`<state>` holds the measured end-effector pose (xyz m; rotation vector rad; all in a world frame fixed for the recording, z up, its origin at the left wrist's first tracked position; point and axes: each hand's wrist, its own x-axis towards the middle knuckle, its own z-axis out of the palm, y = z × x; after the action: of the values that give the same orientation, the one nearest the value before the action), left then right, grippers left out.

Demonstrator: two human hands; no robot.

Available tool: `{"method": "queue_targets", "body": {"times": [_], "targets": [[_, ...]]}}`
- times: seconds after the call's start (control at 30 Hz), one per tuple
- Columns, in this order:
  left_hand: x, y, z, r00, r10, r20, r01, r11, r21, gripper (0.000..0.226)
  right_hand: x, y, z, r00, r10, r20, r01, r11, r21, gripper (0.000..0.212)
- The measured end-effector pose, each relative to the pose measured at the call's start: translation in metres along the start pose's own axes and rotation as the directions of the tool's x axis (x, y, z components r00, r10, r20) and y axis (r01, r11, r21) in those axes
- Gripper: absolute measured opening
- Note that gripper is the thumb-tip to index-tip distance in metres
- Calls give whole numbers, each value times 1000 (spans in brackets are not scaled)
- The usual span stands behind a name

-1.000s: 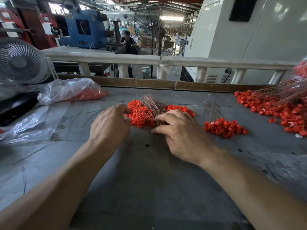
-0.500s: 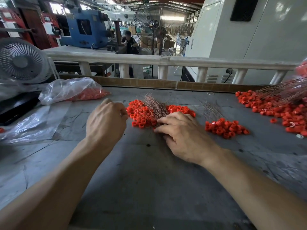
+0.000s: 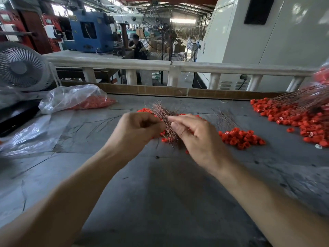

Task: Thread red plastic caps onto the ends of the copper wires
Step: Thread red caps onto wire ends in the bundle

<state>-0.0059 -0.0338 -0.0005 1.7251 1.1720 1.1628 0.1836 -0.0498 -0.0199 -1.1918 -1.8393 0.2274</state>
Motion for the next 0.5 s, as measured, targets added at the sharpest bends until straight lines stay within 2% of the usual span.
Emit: {"method": "queue_targets", "body": {"times": [0.1, 0.23, 0.3, 0.37, 0.43, 0.5], "targets": [[-5, -3, 13, 996, 1, 90, -5, 999, 42, 3, 1, -2, -2, 974, 222, -34, -197, 917, 346, 16], [-7, -5, 21, 985, 6, 170, -13, 999, 37, 4, 0, -5, -6, 917, 398, -14, -316, 748, 584, 12], [-8, -6, 21, 970, 11, 242, -26, 998, 57, 18, -1, -9, -8, 889, 457, 33, -344, 618, 707, 12], [-10, -5, 21, 960, 1, 280, -20, 998, 65, 38, -2, -12, -11, 875, 479, 74, -357, 534, 767, 13], [-9, -4, 18, 976, 13, 217, -20, 999, 32, 51, -3, -16, -15, 883, 458, 104, -374, 552, 745, 14], [-6, -4, 15, 994, 31, 100, -27, 999, -44, 50, -4, -19, -16, 898, 414, 151, -393, 600, 696, 15]]}}
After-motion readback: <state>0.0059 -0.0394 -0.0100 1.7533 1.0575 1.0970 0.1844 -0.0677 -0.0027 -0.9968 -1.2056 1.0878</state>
